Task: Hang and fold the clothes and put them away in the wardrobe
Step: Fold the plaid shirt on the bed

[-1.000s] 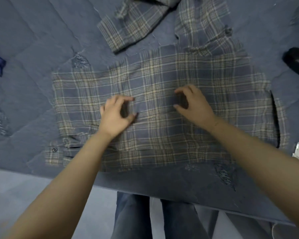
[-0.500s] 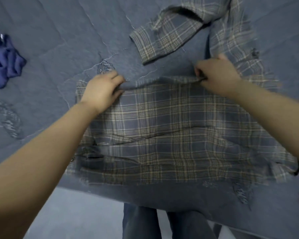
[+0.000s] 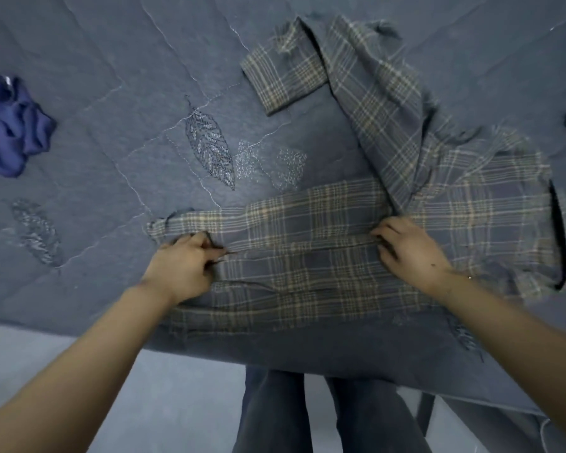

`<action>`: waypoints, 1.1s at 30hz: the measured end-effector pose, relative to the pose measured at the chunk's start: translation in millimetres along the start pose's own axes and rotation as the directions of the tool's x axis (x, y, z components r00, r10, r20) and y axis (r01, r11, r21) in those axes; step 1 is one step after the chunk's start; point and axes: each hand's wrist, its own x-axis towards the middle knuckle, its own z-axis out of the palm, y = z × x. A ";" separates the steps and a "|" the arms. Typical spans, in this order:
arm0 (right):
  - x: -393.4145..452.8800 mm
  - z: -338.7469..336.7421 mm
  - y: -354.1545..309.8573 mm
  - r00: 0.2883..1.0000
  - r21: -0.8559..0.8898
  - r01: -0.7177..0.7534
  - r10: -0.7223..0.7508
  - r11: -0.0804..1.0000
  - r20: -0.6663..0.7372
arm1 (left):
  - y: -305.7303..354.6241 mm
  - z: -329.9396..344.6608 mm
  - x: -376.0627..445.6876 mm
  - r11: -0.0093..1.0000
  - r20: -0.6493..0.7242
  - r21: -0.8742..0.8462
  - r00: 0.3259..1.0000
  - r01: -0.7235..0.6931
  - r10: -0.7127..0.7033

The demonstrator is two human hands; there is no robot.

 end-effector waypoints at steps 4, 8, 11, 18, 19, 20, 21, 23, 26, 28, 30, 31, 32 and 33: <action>-6.8 -14.9 -5.2 0.990 0.348 -0.030 0.076 0.937 -0.119 | 38.0 -41.6 19.1 0.998 -0.013 0.059 1.000 0.017 -0.016; -6.5 -49.2 17.5 0.920 0.500 -0.066 0.247 0.863 -0.305 | 103.8 -87.5 59.7 0.972 -0.245 -0.233 0.969 -0.019 -0.040; 3.0 -76.1 62.2 0.873 0.493 -0.145 0.346 0.858 -0.344 | 155.9 -114.8 101.8 0.942 -0.312 -0.324 0.950 -0.089 -0.017; 51.6 -113.1 181.4 0.917 0.288 -0.193 0.277 0.938 -0.286 | 219.0 -180.1 197.9 0.987 -0.585 -0.041 0.805 -0.157 0.104; 62.8 -113.6 188.7 0.931 0.317 -0.191 0.274 0.929 -0.241 | 222.8 -187.2 209.7 0.988 -0.580 0.003 0.805 -0.152 0.125; 73.6 -112.9 194.2 0.940 0.346 -0.197 0.277 0.917 -0.199 | 225.9 -192.6 221.9 0.990 -0.540 0.036 0.831 -0.138 0.136; 83.1 -111.0 198.2 0.946 0.364 -0.203 0.278 0.909 -0.168 | 227.4 -196.7 233.4 0.992 -0.462 0.069 0.878 -0.106 0.126; 95.1 -104.4 204.5 0.953 0.372 -0.175 0.252 0.912 -0.170 | 228.1 -200.8 250.2 0.987 -0.244 0.161 0.970 0.016 0.024; 94.8 -98.2 211.7 0.955 0.407 -0.161 0.246 0.899 -0.166 | 228.3 -196.9 261.2 0.971 -0.123 0.191 0.985 0.146 -0.124; 87.7 -92.7 219.0 0.962 0.391 -0.188 0.248 0.901 -0.110 | 230.6 -192.1 263.2 0.970 -0.215 0.193 0.971 0.149 -0.107; 80.0 -87.5 222.2 0.965 0.367 -0.203 0.249 0.908 -0.083 | 227.5 -191.7 260.2 0.971 -0.329 0.217 0.944 0.102 -0.026; 75.2 -86.6 222.4 0.964 0.374 -0.187 0.242 0.908 -0.105 | 224.3 -192.7 255.5 0.975 -0.355 0.212 0.935 0.073 0.007; 68.9 -86.6 222.6 0.960 0.401 -0.158 0.235 0.902 -0.150 | 221.1 -193.9 248.4 0.979 -0.356 0.197 0.934 0.048 0.025; 60.4 -88.4 222.8 0.951 0.450 -0.116 0.229 0.886 -0.206 | 218.8 -195.0 238.5 0.983 -0.345 0.181 0.938 0.028 0.037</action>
